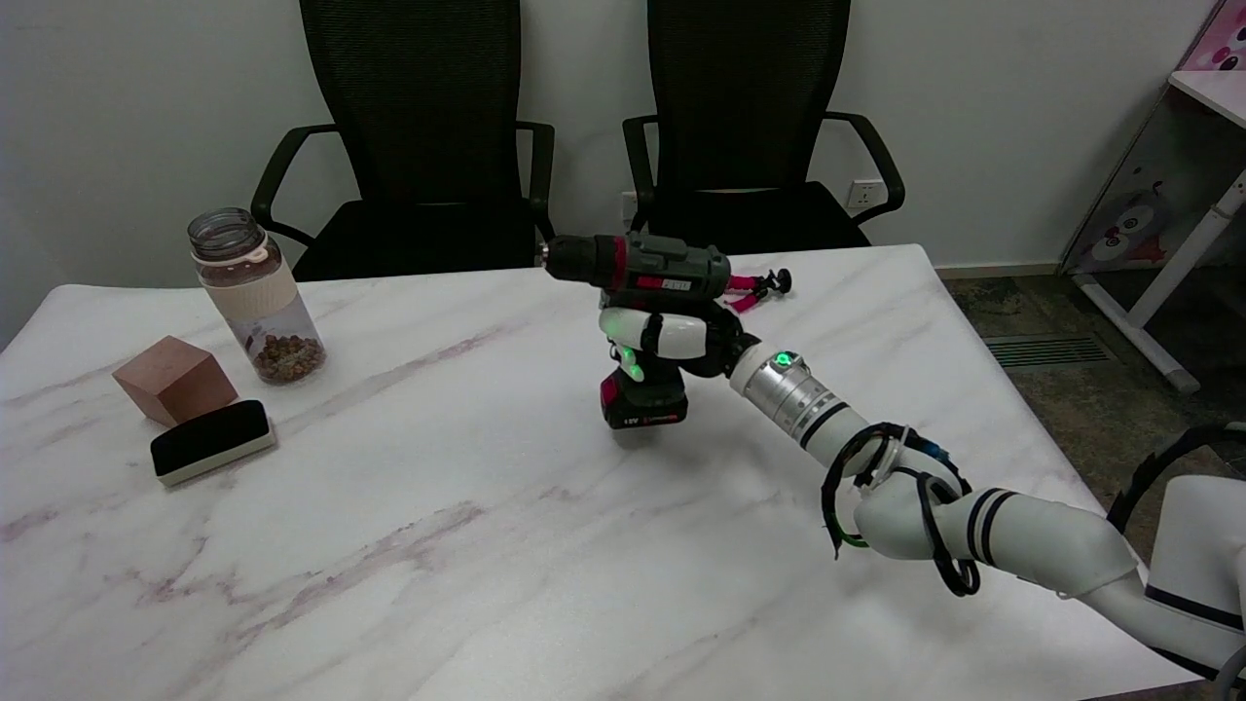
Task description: Pick up the power screwdriver.
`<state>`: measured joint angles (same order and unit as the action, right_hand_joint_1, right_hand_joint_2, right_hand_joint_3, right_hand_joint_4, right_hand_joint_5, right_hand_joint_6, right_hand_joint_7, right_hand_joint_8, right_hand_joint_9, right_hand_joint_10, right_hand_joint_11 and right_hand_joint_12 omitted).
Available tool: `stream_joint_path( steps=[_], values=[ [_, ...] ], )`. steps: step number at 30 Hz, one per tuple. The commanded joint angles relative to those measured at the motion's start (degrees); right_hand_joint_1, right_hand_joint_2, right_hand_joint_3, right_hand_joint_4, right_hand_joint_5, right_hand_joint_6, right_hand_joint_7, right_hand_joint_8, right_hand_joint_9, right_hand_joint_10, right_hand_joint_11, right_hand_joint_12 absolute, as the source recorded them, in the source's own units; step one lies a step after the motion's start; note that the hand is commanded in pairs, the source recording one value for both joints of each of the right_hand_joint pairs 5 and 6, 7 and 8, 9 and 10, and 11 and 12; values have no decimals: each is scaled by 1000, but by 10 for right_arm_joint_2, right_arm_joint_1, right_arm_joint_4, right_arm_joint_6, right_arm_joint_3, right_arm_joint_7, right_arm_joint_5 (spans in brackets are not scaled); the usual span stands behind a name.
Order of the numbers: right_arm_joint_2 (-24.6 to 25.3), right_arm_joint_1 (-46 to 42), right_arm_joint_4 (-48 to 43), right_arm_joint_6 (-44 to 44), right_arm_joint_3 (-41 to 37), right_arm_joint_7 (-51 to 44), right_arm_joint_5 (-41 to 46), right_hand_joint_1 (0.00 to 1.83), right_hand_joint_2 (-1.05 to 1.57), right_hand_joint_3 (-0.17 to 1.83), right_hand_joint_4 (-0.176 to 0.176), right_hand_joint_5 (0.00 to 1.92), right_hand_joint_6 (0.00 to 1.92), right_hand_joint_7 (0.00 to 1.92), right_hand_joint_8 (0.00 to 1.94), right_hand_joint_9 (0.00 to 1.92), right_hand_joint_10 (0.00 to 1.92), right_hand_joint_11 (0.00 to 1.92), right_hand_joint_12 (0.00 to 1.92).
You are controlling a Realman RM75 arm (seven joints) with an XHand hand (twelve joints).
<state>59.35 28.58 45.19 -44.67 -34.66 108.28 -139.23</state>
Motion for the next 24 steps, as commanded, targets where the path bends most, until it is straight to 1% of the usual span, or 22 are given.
stream_joint_path(
  steps=[1, 10, 24],
  values=[
    [-25, 2, 102, -5, -23, -2, -1, 947, 921, 777, 176, 1366, 1366, 1366, 1366, 1845, 1845, 1674, 1674],
    [-32, 11, 150, 0, -54, -2, -24, 943, 906, 772, 176, 1361, 1361, 1361, 1361, 1858, 1858, 1703, 1703],
    [-27, 60, 178, 16, -47, -3, -39, 945, 825, 816, 176, 1327, 1327, 1327, 1327, 1862, 1862, 1736, 1736]
  ],
)
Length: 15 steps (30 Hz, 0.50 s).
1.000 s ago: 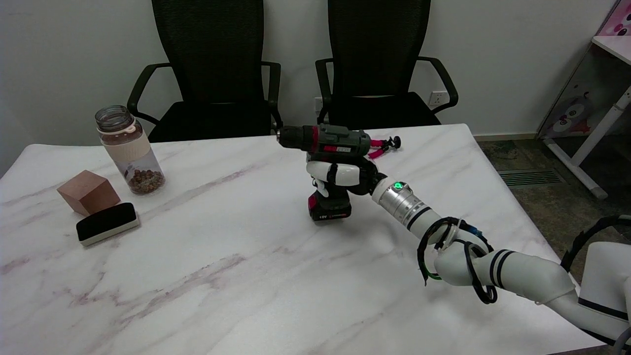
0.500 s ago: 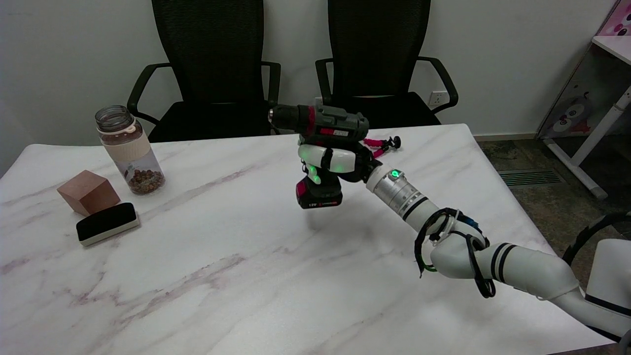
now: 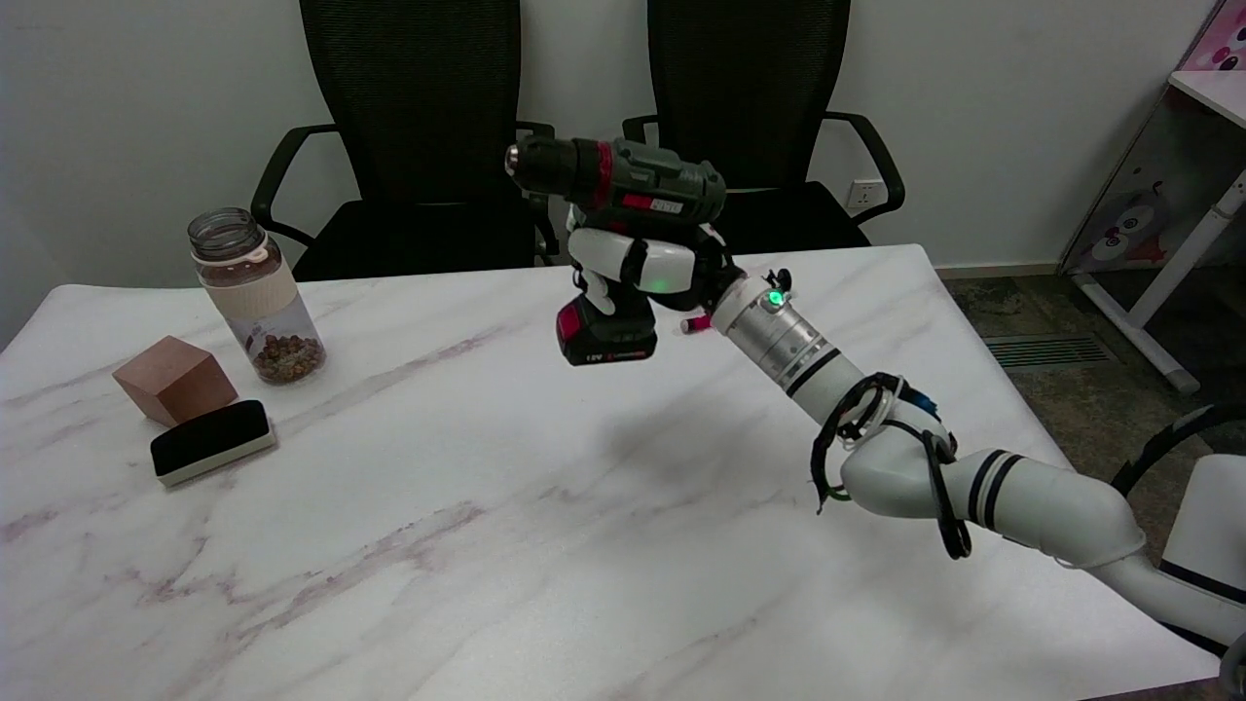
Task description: Pick up the power screwdriver.
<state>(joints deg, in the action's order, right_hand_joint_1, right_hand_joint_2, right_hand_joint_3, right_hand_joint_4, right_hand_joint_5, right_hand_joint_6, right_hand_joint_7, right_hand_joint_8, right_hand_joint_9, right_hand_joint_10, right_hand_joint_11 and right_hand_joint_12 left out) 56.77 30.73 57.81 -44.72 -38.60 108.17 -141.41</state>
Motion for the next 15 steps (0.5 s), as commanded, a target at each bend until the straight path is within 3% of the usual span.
stream_joint_path(
  steps=[1, 15],
  values=[
    [-2, 39, 54, 20, -8, -2, -18, 943, 818, 821, 176, 1326, 1326, 1326, 1326, 1862, 1862, 1737, 1737],
    [2, 46, 89, 60, -2, -37, -11, 939, 787, 832, 176, 1308, 1308, 1308, 1308, 1856, 1856, 1748, 1748]
  ],
)
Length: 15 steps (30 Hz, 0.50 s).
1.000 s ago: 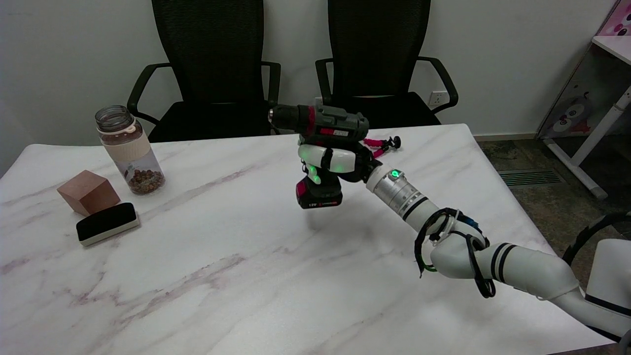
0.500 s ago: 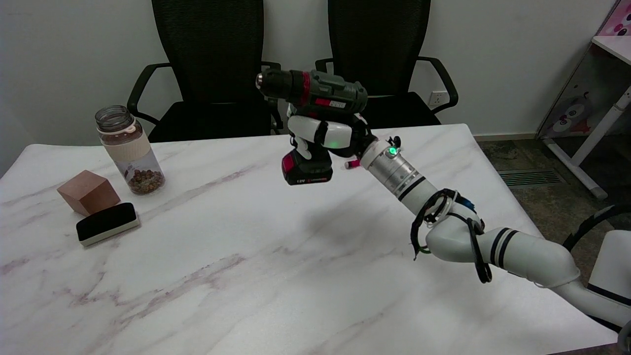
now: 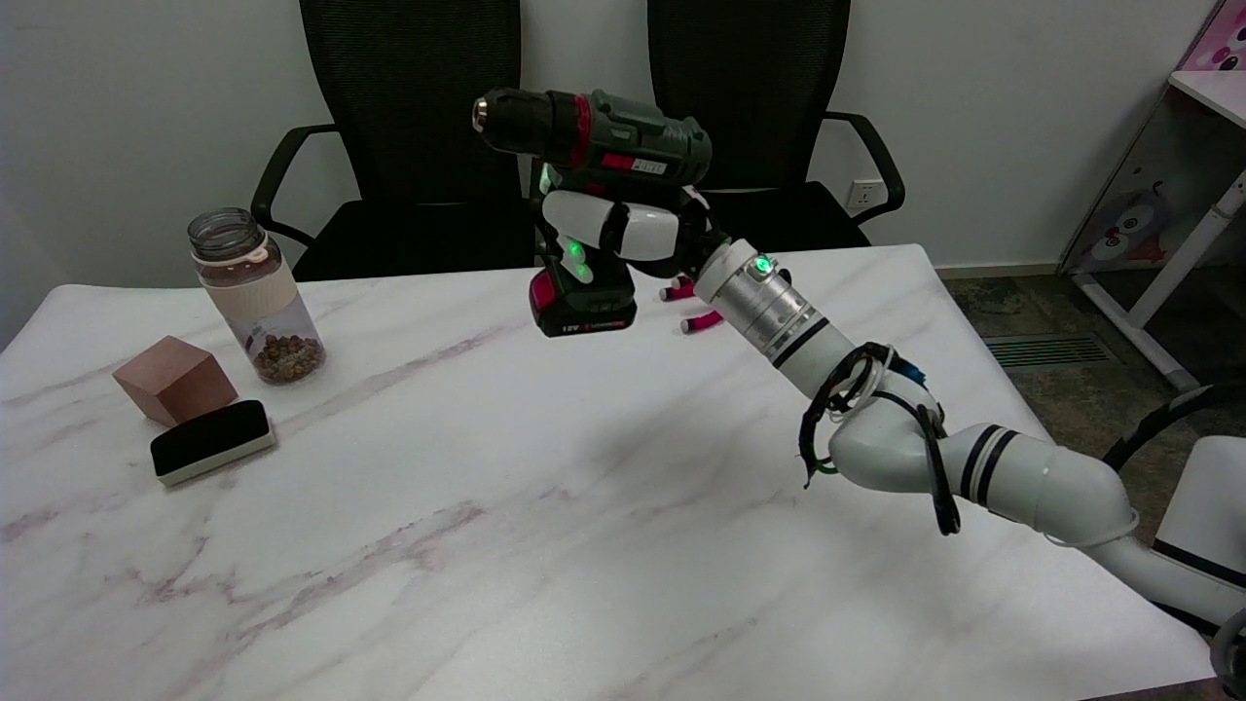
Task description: Pick up the power screwdriver.
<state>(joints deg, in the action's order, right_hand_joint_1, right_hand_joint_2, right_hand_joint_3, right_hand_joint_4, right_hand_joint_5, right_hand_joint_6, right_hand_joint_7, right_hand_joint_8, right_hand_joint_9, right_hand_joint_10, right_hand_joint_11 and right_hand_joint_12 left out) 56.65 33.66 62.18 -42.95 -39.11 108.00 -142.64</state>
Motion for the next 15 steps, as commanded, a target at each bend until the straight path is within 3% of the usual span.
stream_joint_path(
  steps=[1, 15],
  values=[
    [3, 17, 49, 49, 3, -37, 2, 939, 785, 831, 176, 1306, 1306, 1306, 1306, 1856, 1856, 1750, 1750],
    [6, 7, 63, 64, 4, -38, 2, 964, 738, 846, 176, 1285, 1285, 1285, 1285, 1854, 1854, 1780, 1780]
  ],
)
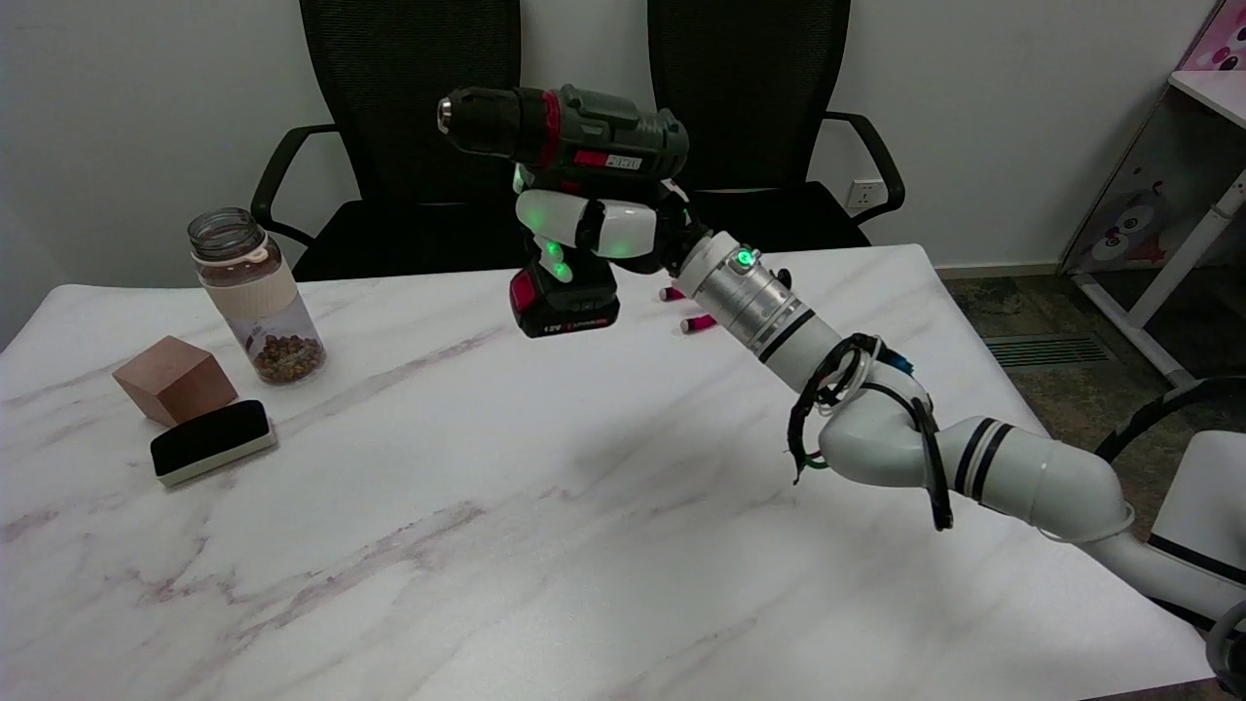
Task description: Pick up the power screwdriver.
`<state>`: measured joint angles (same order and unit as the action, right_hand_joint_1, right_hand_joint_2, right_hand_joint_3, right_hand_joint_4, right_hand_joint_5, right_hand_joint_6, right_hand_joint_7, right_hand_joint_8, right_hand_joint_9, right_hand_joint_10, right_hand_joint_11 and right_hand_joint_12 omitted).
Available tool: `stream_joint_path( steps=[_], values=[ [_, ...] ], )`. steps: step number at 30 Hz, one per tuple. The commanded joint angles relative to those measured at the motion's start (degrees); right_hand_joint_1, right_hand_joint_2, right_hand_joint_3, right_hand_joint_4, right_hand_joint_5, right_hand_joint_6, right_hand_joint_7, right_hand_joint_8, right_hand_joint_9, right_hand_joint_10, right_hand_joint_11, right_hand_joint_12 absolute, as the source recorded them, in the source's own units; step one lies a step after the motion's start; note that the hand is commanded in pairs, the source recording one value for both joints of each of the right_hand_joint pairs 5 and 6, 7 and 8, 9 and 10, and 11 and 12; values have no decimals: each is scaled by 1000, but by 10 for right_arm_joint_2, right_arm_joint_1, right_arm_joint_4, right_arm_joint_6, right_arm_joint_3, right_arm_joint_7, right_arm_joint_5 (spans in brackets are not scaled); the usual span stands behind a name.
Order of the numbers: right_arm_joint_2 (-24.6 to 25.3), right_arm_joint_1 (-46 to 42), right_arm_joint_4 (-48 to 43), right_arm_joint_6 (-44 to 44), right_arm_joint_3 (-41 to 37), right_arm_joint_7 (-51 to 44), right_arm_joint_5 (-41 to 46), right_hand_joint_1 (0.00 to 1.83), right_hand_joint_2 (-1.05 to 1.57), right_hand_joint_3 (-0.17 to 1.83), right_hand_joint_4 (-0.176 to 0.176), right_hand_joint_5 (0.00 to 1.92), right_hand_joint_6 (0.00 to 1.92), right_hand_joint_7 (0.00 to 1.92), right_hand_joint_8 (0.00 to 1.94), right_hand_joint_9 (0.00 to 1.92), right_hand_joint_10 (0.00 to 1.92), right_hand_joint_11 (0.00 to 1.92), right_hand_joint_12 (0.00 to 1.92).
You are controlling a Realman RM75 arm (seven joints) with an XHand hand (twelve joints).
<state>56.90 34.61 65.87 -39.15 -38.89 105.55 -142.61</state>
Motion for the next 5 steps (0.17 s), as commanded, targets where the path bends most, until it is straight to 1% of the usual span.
stream_joint_path(
  steps=[1, 5],
  values=[
    [3, -2, 26, 28, 2, -13, 1, 962, 737, 844, 176, 1285, 1285, 1285, 1285, 1856, 1856, 1784, 1784],
    [4, -2, 24, 29, 3, -13, 1, 960, 732, 836, 176, 1281, 1281, 1281, 1281, 1855, 1855, 1795, 1795]
  ],
)
